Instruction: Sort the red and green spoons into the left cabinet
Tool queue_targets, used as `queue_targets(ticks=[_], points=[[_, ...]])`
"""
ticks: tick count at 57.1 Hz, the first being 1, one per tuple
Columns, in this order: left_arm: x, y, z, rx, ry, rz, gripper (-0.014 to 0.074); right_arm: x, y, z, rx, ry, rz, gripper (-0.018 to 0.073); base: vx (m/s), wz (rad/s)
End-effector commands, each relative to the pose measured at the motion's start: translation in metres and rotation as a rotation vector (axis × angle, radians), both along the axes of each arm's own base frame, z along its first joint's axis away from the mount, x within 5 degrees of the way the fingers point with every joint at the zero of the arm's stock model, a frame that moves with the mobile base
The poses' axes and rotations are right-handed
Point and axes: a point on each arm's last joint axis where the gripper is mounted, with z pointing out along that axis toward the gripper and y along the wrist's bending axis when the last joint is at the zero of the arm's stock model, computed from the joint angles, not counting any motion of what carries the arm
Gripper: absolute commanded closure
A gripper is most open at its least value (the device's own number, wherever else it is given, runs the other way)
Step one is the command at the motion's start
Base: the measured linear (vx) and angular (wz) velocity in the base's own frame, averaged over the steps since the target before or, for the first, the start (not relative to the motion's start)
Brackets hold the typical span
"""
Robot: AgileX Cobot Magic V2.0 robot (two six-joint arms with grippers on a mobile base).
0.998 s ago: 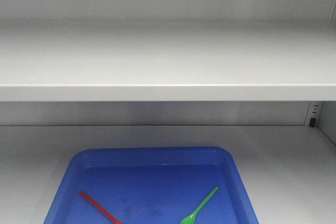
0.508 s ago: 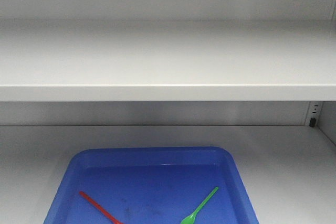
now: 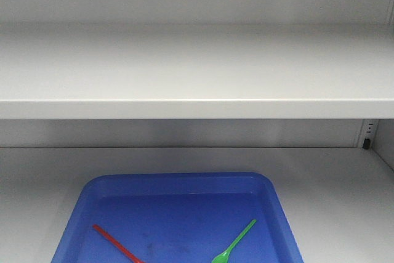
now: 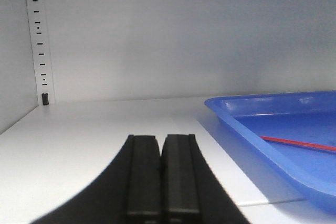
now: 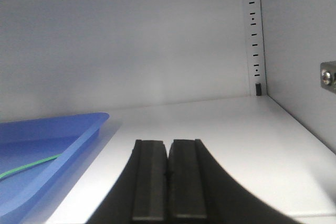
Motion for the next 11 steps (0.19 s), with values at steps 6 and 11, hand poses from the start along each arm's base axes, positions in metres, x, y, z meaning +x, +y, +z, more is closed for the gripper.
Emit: queue_targets(ticks=[6, 11], points=[[-0.0022, 0.0005, 0.0024, -0.017, -0.080, 0.000, 0.0597, -0.0020, 0.0000, 0.0047, 0.003, -0.081, 0.000, 0.0562, 0.00, 0.00], [-0.0022, 0.0005, 0.0024, -0.017, -0.080, 0.000, 0.0597, -0.0020, 0.0000, 0.0047, 0.003, -0.081, 0.000, 0.0562, 0.00, 0.00]])
